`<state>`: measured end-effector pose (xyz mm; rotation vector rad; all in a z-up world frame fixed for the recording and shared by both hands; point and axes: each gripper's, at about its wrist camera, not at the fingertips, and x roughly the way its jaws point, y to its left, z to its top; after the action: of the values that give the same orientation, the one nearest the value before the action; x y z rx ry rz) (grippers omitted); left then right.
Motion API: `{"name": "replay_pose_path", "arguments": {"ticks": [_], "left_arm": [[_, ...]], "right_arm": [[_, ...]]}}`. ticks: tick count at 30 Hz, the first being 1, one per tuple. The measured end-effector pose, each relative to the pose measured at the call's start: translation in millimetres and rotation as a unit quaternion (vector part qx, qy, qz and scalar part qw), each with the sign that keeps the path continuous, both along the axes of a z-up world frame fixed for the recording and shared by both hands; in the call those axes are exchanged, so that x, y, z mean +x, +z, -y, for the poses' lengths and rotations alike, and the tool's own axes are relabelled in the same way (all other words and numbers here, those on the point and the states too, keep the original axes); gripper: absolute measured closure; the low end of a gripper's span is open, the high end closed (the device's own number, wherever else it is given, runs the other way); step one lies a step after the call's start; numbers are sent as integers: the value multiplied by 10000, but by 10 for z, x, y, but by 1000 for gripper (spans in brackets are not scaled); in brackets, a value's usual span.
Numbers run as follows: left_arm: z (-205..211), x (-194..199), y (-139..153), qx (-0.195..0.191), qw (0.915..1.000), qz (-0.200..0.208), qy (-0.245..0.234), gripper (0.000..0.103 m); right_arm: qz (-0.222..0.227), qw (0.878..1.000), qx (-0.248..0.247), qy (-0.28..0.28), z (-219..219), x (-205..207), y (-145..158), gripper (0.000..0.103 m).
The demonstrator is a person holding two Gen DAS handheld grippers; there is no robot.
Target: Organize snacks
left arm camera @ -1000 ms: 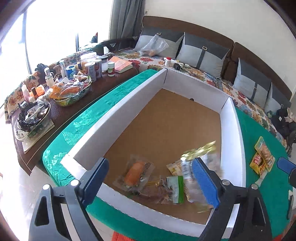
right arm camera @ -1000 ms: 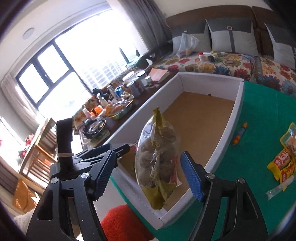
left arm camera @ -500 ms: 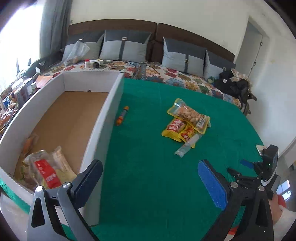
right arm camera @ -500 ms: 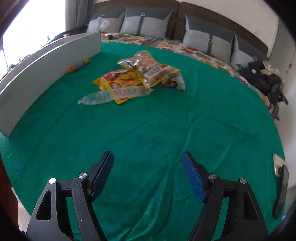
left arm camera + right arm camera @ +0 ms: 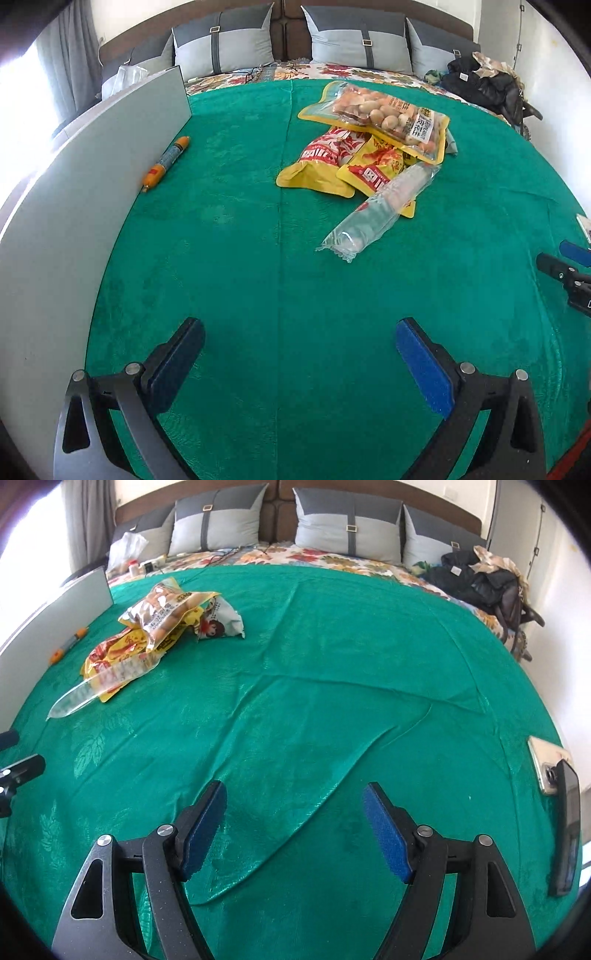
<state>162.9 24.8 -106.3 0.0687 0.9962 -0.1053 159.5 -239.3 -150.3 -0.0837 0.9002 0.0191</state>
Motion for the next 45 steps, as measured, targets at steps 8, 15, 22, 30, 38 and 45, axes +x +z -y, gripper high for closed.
{"name": "replay_pose_path", "arguments": {"ticks": [8,15,22,30,38,45], "left_arm": [[-76,-2,-28,-134,9995,226,196,0],[-87,19,-27,-137,9995,225,191,0],[-86,17,-26,-141,9995,225,192,0],[-86,16,-25,-142,9995,225,192,0],[-84,15,-24,-142,9995,224,193,0],[-83,15,-23,-143,9995,224,194,0]], "right_arm": [[78,9996,268,-106,73,24,-56,15],[31,9996,267,-86,47,48,-73,9],[14,9995,297,-80,50,71,-76,6],[15,9995,297,-82,49,71,-77,5],[14,9995,297,-84,49,71,-77,5],[14,9995,296,-84,49,70,-77,5]]}}
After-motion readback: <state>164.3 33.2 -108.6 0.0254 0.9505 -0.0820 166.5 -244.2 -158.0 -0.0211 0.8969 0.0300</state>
